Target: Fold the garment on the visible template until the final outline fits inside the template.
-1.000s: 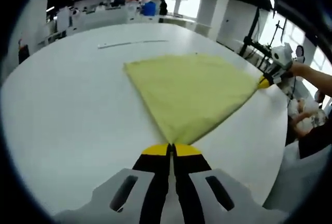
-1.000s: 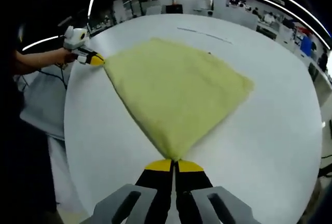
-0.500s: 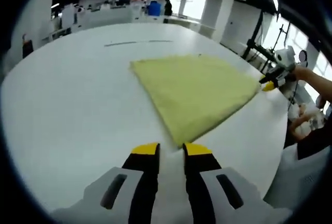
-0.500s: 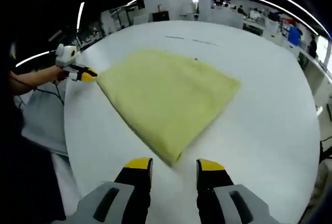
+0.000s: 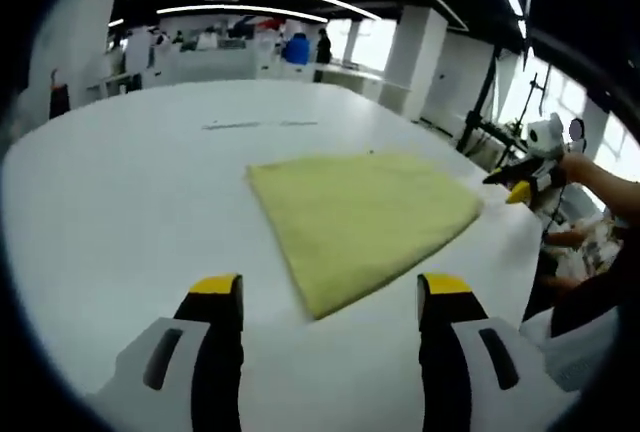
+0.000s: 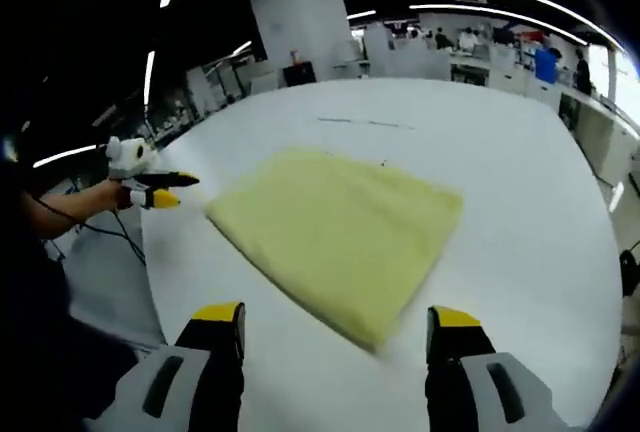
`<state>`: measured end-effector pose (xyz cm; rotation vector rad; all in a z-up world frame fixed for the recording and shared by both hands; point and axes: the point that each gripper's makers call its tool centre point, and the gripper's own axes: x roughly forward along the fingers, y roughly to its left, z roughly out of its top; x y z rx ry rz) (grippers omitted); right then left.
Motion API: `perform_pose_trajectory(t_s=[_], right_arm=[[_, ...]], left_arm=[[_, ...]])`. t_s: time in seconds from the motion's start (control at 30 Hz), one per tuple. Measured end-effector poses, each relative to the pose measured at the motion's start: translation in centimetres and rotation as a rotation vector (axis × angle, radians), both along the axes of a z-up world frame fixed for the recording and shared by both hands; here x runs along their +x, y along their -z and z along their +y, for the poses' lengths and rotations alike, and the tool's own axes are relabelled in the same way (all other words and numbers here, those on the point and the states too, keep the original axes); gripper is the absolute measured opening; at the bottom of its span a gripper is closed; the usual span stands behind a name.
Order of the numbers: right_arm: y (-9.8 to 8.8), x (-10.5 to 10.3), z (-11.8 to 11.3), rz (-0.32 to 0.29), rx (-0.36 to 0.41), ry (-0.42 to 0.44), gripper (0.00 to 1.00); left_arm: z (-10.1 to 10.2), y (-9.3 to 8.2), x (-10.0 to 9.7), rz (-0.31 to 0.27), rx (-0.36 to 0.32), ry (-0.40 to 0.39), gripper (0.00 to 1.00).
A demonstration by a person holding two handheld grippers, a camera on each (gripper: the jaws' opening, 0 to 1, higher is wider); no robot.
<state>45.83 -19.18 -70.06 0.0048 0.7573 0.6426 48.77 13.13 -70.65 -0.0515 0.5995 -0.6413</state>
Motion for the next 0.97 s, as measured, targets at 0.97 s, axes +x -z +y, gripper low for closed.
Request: perform_pose_trajectory(t_s=[0.97], right_arm=[[-4.4, -0.5, 2.3, -0.175, 0.045, 0.043, 0.99]], left_arm=[[-0.9, -3.5, -2.4, -0.088, 0.061, 0.059, 0.99]])
